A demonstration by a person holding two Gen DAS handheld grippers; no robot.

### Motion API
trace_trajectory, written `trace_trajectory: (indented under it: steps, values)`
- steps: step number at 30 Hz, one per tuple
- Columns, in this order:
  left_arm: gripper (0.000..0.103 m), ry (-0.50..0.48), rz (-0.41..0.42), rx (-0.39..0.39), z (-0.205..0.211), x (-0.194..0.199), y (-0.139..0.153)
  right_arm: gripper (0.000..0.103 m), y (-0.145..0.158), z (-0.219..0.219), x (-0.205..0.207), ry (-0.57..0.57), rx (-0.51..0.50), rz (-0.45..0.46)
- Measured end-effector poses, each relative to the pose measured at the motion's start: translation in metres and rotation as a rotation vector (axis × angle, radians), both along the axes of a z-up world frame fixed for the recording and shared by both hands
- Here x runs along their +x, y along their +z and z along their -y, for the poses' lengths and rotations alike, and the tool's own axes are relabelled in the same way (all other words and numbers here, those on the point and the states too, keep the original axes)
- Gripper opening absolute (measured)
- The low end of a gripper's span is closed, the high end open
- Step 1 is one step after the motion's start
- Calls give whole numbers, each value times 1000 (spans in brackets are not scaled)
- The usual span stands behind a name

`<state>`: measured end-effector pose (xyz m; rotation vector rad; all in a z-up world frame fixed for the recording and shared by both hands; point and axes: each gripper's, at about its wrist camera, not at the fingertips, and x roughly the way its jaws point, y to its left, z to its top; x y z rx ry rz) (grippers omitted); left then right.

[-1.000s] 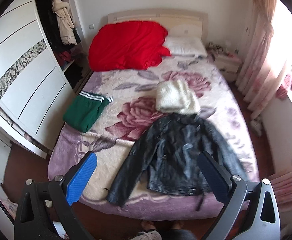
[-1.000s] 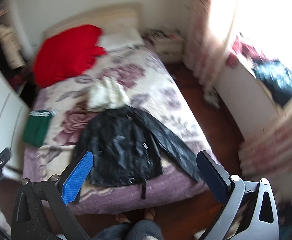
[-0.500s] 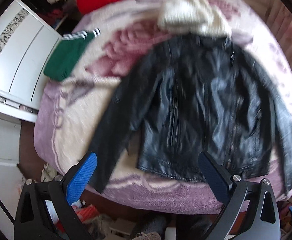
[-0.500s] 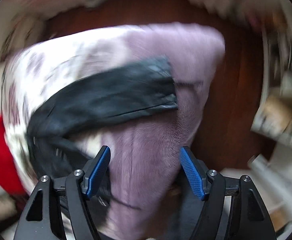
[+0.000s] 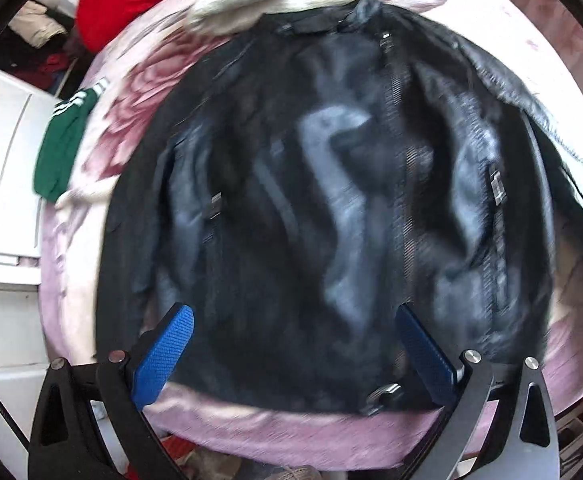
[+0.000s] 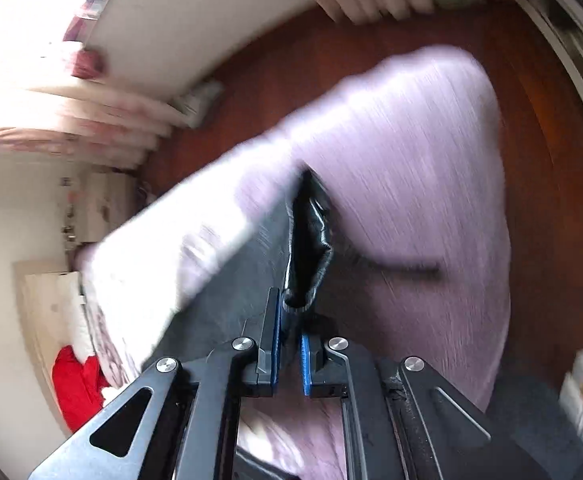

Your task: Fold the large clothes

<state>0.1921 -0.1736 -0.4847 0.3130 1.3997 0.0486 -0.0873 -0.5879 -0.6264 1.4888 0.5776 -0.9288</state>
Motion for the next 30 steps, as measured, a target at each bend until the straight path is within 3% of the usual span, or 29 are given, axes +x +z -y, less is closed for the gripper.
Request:
trace_trajectory:
  steps: [3, 5, 6, 7, 9, 13, 14, 15, 16, 18, 22, 25, 30]
  values:
    - [103, -18, 17, -34, 12, 9, -7, 9, -6, 21, 11, 89, -1, 31]
    - [103, -28, 17, -27, 12, 13, -15, 24, -35, 21, 17, 132, 107, 10]
    - [103, -27, 18, -26, 11, 16, -19, 44, -48, 20, 17, 130, 155, 39]
    - [103, -25, 16, -22, 8, 17, -23, 53, -64, 15, 15, 105, 199, 97]
    - [103, -20, 12, -6, 6, 20, -31, 55, -82, 11, 13, 42, 221, 165]
    - [103, 14, 13, 28, -11, 26, -48, 67, -103, -2, 15, -132, 155, 256]
    - [103, 27, 15, 31, -16, 29, -52, 67, -104, -1, 18, -152, 137, 274]
    - [103, 34, 17, 33, -18, 29, -54, 60, -103, 1, 29, -163, 118, 286]
    - [103, 45, 21, 32, -23, 32, -57, 38, -103, 3, 38, -164, 104, 302]
    - [103, 55, 29, 42, -29, 35, -64, 6, -100, 13, 64, -120, 102, 284]
    - [103, 76, 7, 47, -46, 44, -82, 5, -59, 47, 101, -58, 16, 209]
    - [103, 110, -2, 0, -59, 47, -79, 5, -13, 69, 118, -2, -56, 224]
    - [103, 199, 30, -65, -98, 46, -53, 5, 102, 35, 223, 340, -286, 171]
